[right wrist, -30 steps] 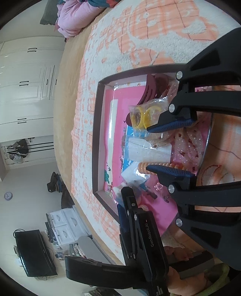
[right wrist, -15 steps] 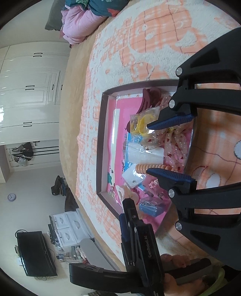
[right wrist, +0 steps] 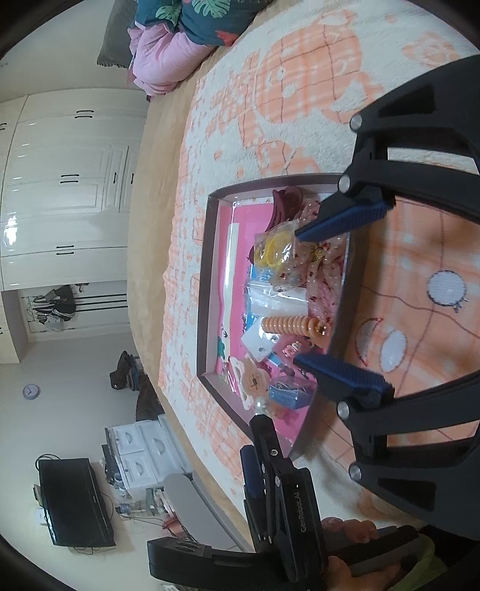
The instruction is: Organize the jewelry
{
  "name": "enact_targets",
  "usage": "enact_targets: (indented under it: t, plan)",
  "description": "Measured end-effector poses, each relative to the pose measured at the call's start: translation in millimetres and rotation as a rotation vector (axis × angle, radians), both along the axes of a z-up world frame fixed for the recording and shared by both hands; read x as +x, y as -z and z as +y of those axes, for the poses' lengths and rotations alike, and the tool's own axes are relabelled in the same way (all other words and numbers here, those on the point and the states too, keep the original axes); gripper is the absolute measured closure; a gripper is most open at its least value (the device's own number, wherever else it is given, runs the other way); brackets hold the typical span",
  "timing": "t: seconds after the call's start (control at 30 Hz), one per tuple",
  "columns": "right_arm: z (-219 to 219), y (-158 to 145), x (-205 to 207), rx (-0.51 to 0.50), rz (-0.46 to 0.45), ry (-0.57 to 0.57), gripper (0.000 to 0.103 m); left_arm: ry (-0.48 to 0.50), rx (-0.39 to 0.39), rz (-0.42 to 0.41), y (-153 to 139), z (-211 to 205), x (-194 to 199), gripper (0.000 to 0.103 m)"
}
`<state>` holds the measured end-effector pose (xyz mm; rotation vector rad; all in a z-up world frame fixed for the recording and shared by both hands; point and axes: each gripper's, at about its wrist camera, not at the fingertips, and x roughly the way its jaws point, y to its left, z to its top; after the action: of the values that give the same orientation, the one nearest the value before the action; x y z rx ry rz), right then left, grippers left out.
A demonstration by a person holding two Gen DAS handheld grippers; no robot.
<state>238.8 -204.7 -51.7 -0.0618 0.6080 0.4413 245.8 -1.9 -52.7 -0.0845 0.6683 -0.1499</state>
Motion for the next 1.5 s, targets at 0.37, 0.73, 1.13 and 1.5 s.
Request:
enact_targets:
  t: [0.37,0.73,1.13,1.5]
  plan:
    - [-12.2,-2.9,-21.7,0.017,-0.016,0.027,0.019,-0.023,0.024,-0.048,-5.3,0.8,-32.2,0.012]
    - [-19.8,-3.4,-42.2,0.036,-0.04,0.065,0.008,-0.039,-0.003,-0.075,-4.6,4.7,-57.1,0.011]
    - [-21.3,-3.7,-68.2,0.029,-0.108,0.098,0.007,-0.058,0.027,-0.155,-3.6,-3.0,-82.9,0.011]
    - [-30.8,-10.4,-89.0,0.076,-0.176,0.126,0.007,-0.077,0.05,-0.221,-10.2,-9.2,-100.4,0.011]
